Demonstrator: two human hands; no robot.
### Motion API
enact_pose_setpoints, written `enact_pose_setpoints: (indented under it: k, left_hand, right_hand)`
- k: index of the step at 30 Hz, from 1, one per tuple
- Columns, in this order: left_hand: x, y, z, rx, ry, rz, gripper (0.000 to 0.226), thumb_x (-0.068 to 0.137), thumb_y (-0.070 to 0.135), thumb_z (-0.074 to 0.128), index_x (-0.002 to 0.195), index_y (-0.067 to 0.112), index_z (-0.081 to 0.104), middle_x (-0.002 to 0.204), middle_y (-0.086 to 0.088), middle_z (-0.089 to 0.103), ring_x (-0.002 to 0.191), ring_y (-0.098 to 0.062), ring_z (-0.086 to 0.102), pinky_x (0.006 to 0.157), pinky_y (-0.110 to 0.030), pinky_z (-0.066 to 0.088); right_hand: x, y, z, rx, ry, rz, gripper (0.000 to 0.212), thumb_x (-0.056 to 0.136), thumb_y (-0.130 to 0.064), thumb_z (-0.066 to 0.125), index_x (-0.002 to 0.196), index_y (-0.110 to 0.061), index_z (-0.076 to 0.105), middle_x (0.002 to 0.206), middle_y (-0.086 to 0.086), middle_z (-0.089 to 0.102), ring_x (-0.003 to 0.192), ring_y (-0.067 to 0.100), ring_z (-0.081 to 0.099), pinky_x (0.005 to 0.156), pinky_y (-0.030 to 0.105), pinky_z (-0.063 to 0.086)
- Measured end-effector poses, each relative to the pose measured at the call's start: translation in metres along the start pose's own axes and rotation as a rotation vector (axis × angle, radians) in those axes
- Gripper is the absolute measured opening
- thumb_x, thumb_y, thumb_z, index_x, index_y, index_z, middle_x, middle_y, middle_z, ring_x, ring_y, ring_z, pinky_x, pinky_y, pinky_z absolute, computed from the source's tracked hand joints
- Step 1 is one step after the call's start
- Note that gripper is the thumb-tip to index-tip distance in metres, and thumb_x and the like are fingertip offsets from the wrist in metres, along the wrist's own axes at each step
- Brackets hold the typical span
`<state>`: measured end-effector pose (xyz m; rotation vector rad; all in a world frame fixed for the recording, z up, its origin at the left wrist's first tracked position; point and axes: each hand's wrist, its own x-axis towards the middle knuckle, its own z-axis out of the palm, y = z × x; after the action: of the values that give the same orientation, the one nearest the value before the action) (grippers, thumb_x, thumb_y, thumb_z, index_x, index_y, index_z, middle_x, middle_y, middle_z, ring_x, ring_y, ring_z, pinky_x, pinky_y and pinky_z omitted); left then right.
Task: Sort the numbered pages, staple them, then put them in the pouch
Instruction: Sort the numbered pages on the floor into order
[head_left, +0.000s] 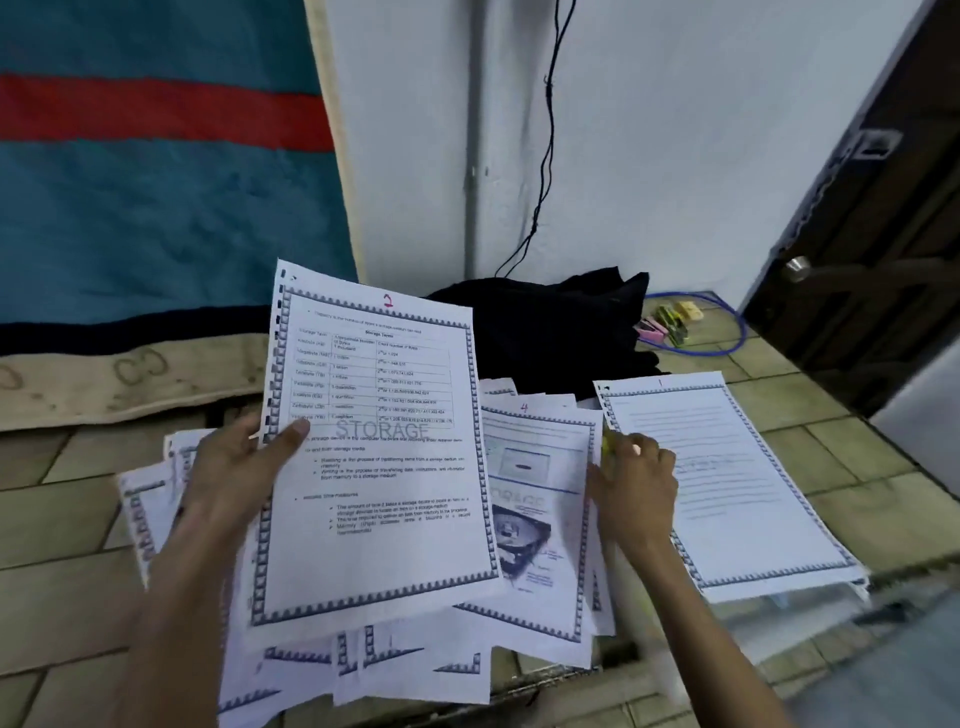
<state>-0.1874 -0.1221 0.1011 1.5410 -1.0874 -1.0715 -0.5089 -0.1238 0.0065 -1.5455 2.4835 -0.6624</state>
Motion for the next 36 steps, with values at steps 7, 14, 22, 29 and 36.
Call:
enact_pose_setpoints:
  k: [7, 14, 22, 29, 36]
  left_hand:
    - [0.007, -0.019, 0.093, -0.017, -0.223, -0.102, 0.025, 0.089, 0.009, 0.058, 0.113, 0.009, 0.063, 0.104, -0.010, 0.067, 0.089, -0.024, 0.064, 0.089, -0.035, 0.048]
    - [0.005, -0.059, 0.153, -0.016, -0.328, -0.309, 0.035, 0.092, 0.002, 0.053, 0.126, 0.004, 0.052, 0.127, -0.016, 0.057, 0.103, -0.027, 0.057, 0.094, -0.036, 0.044]
    - [0.004, -0.073, 0.169, -0.046, -0.312, -0.460, 0.061, 0.087, 0.051, 0.047, 0.129, 0.006, 0.052, 0.131, -0.013, 0.055, 0.117, -0.032, 0.055, 0.103, -0.045, 0.042]
    - [0.005, -0.079, 0.174, -0.045, -0.320, -0.366, 0.034, 0.092, 0.035, 0.053, 0.119, 0.014, 0.059, 0.114, -0.010, 0.065, 0.104, -0.027, 0.062, 0.091, -0.036, 0.047]
    - [0.004, -0.061, 0.175, -0.123, -0.374, -0.258, 0.042, 0.086, 0.010, 0.063, 0.126, 0.012, 0.054, 0.116, -0.007, 0.063, 0.106, -0.023, 0.060, 0.098, -0.042, 0.045]
  right_hand:
    - [0.016, 0.063, -0.022, 0.050, -0.163, 0.180, 0.027, 0.091, -0.029, 0.052, 0.109, -0.013, 0.063, 0.109, 0.016, 0.063, 0.109, 0.035, 0.054, 0.080, 0.039, 0.045]
    - [0.028, 0.058, -0.055, 0.278, 0.027, 0.007, 0.036, 0.086, -0.001, 0.047, 0.053, -0.012, 0.035, 0.048, 0.001, 0.036, 0.048, 0.016, 0.031, 0.050, 0.031, 0.022]
    - [-0.010, -0.019, -0.005, 0.411, -0.390, -0.272, 0.046, 0.090, -0.010, 0.049, 0.049, -0.021, 0.031, 0.046, -0.007, 0.034, 0.042, 0.001, 0.030, 0.046, 0.019, 0.024]
    - [-0.021, -0.026, 0.015, 0.601, -0.669, -0.101, 0.034, 0.097, -0.025, 0.044, 0.078, -0.004, 0.064, 0.073, 0.012, 0.065, 0.063, 0.022, 0.063, 0.073, 0.037, 0.057]
    - [0.026, 0.043, -0.032, 0.404, -0.202, 0.095, 0.058, 0.087, -0.038, 0.062, 0.135, -0.011, 0.046, 0.130, 0.008, 0.055, 0.123, 0.025, 0.048, 0.104, 0.034, 0.036]
